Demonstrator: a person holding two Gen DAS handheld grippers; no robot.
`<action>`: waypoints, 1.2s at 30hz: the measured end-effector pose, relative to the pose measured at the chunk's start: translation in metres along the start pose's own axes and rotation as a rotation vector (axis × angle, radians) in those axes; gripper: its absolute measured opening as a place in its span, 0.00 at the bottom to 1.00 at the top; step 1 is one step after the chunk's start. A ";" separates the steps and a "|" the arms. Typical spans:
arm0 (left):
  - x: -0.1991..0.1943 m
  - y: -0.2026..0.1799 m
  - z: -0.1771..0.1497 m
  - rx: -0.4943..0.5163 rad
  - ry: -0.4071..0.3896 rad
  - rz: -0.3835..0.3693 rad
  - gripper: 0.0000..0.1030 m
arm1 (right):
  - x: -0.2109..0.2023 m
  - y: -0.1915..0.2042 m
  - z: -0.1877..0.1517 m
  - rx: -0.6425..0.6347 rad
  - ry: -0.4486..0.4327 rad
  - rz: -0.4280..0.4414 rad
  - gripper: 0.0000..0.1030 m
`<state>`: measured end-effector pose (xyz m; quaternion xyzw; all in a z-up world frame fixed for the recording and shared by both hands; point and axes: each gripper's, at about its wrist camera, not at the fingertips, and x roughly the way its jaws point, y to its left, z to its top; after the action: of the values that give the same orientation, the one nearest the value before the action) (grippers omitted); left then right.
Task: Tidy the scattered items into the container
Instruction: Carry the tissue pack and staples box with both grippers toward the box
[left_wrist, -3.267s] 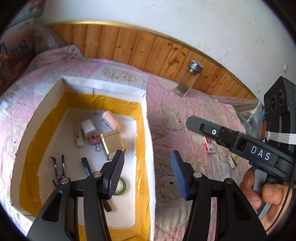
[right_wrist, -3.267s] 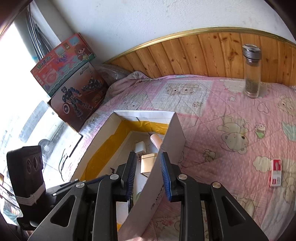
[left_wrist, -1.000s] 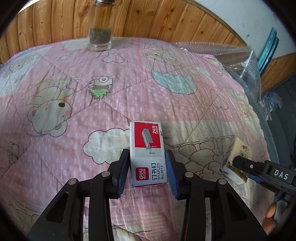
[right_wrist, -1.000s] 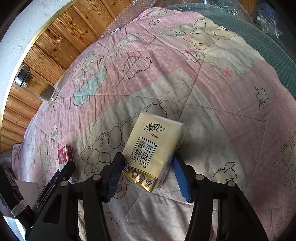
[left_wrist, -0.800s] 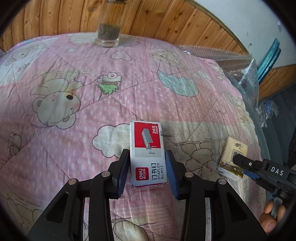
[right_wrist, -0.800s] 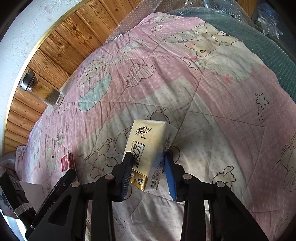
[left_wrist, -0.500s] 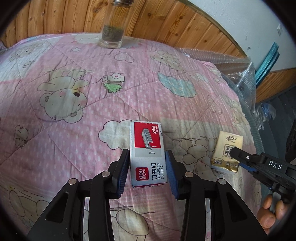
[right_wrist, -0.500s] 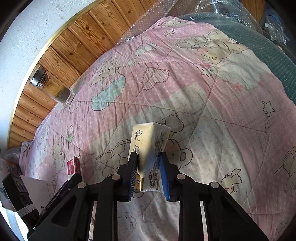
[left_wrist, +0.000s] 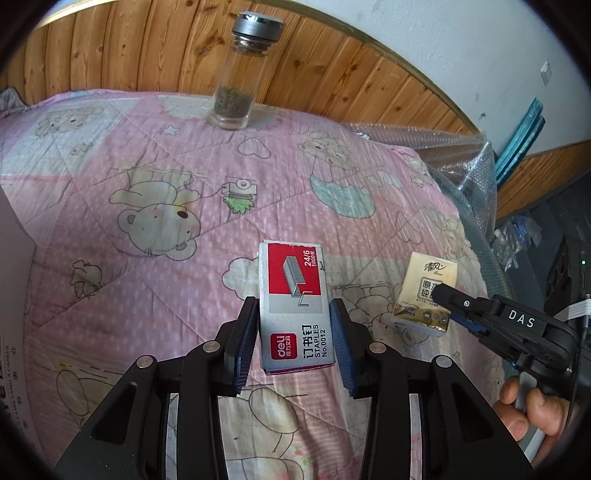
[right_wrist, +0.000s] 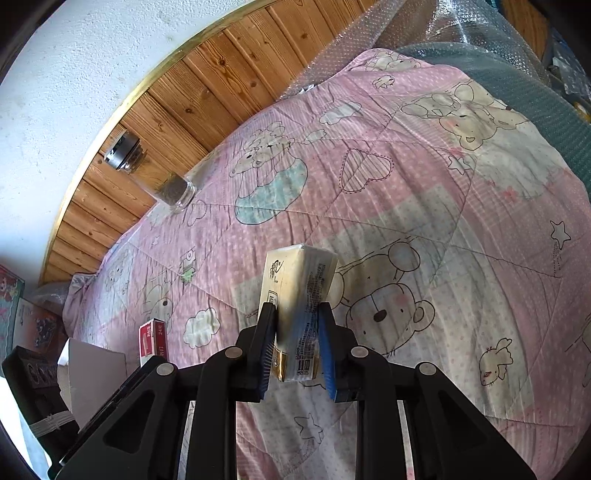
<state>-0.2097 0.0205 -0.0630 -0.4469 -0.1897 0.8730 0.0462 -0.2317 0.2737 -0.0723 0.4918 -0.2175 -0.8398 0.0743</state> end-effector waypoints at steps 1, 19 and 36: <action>-0.004 0.001 0.000 0.004 -0.005 0.007 0.39 | -0.001 0.002 0.000 -0.003 -0.001 0.003 0.23; -0.078 0.012 -0.009 0.073 -0.118 0.096 0.39 | -0.012 0.047 -0.035 -0.101 -0.025 0.068 0.23; -0.113 0.020 -0.019 0.084 -0.143 0.115 0.39 | -0.024 0.068 -0.064 -0.185 -0.037 0.084 0.23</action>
<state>-0.1255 -0.0206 0.0056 -0.3914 -0.1300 0.9110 0.0013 -0.1708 0.2024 -0.0503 0.4578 -0.1608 -0.8613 0.1508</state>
